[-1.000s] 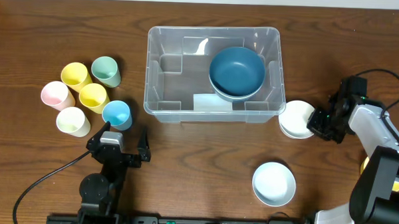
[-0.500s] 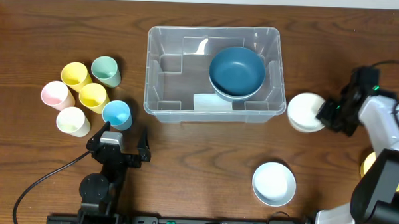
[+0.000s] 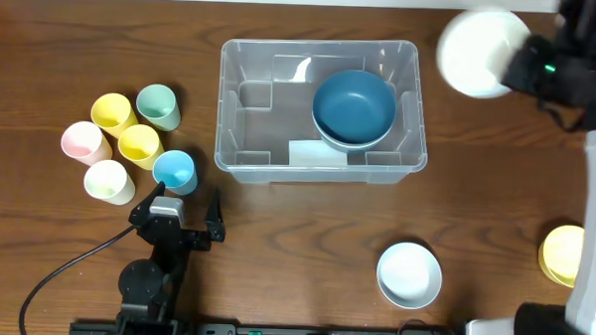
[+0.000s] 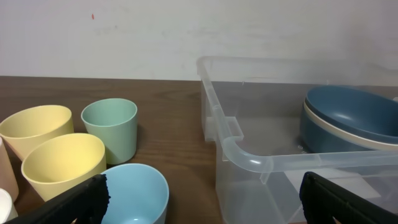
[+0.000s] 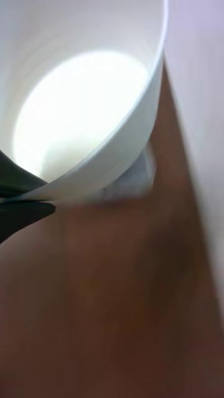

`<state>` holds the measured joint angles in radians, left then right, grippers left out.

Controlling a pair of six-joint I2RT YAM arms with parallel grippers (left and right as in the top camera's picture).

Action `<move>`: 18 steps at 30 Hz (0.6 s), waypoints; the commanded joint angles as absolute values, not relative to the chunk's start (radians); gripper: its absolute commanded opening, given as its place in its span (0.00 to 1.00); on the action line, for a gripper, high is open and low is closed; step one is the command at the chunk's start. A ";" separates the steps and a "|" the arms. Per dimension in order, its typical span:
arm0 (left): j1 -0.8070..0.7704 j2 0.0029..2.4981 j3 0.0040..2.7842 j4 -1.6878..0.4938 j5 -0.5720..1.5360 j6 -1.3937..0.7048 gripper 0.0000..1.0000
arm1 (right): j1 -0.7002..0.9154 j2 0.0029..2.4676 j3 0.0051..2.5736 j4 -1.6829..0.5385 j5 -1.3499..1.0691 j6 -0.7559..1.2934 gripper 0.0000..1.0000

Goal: Pack container
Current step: 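Carry the white bowl into the bin's left side and release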

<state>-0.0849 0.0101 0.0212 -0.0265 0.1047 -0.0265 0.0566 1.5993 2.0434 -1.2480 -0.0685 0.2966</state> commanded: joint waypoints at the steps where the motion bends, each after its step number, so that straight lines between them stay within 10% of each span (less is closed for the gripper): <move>1: -0.079 0.004 0.004 -0.059 0.120 -0.031 0.98 | 0.255 1.603 2.072 -1.194 0.002 0.339 0.01; 18: -0.079 0.004 0.004 -0.059 0.120 -0.031 0.98 | 0.607 2.057 2.072 -0.859 0.122 0.399 0.01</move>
